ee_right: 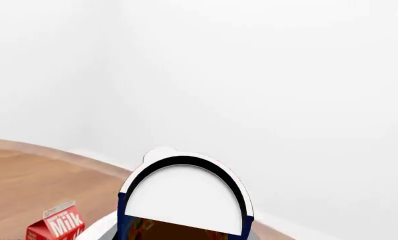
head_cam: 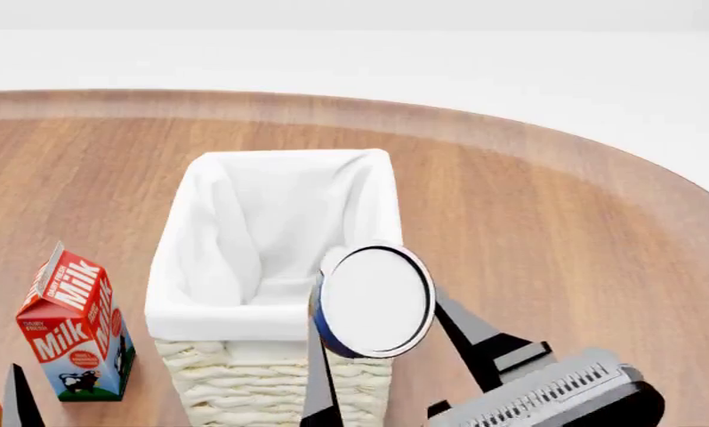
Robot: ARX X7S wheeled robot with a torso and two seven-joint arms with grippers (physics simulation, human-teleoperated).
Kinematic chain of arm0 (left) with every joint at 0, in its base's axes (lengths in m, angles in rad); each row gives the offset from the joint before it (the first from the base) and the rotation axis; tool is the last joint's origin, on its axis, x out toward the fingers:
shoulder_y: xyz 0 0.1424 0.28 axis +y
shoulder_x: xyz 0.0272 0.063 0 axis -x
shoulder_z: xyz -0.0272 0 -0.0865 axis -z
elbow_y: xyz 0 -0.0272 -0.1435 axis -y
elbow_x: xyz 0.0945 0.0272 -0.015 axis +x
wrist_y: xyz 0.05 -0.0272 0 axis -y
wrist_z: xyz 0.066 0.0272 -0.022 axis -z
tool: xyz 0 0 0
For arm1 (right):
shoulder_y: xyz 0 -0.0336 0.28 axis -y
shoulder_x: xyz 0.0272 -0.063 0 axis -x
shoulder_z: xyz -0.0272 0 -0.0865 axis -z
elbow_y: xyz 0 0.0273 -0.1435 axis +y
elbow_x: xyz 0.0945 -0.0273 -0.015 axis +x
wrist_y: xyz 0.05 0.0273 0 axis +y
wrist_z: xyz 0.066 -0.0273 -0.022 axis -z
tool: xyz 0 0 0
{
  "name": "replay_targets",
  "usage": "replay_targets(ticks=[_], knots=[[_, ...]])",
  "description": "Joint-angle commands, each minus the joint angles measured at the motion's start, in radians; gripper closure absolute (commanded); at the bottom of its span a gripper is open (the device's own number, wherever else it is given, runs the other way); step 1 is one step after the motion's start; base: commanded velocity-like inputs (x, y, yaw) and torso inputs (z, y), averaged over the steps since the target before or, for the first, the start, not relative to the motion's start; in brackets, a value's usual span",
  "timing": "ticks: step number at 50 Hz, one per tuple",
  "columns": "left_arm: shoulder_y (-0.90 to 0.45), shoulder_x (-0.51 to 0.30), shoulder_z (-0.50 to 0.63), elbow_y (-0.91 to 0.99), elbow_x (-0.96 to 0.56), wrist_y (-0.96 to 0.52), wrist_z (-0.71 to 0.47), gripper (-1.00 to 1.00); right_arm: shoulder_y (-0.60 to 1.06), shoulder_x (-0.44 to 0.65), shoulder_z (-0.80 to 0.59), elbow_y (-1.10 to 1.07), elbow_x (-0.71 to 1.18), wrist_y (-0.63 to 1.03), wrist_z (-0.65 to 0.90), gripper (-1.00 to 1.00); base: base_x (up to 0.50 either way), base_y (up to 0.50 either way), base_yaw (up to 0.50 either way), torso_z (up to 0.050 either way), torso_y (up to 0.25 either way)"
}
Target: Pick up the alphabet soup, and put it in the basket.
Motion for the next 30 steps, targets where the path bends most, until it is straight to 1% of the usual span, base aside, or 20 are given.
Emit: replay_targets(ticks=[1,8,16,19,27,30], knots=[[-0.002,-0.002,0.004,0.0,0.001,-0.003,-0.002,-1.0,0.25,-0.062,-0.033,0.035,0.019,0.24,0.04,1.0,0.0,0.0,0.0,0.0,0.0],[0.002,-0.005,0.003,0.005,-0.002,0.0,-0.003,-1.0,0.369,-0.112,-0.057,0.111,0.021,0.308,0.047,1.0,0.0,0.0,0.0,0.0,0.0],[-0.003,-0.006,0.005,-0.002,-0.003,0.001,-0.001,-1.0,0.543,-0.186,-0.108,0.291,0.016,0.394,0.031,1.0,0.0,0.0,0.0,0.0,0.0],[-0.005,-0.006,0.006,-0.008,-0.002,0.005,0.001,-1.0,0.618,-0.217,-0.129,0.411,-0.018,0.397,0.034,1.0,0.0,0.0,0.0,0.0,0.003],[-0.01,-0.005,0.01,-0.014,-0.001,0.005,0.001,-1.0,0.709,-0.258,-0.175,0.571,-0.056,0.388,0.016,1.0,0.0,0.0,0.0,0.0,0.0],[-0.009,-0.005,0.009,-0.014,-0.002,0.007,0.0,-1.0,0.748,-0.283,-0.17,0.641,-0.052,0.389,0.006,1.0,0.0,0.0,0.0,0.0,0.0]])
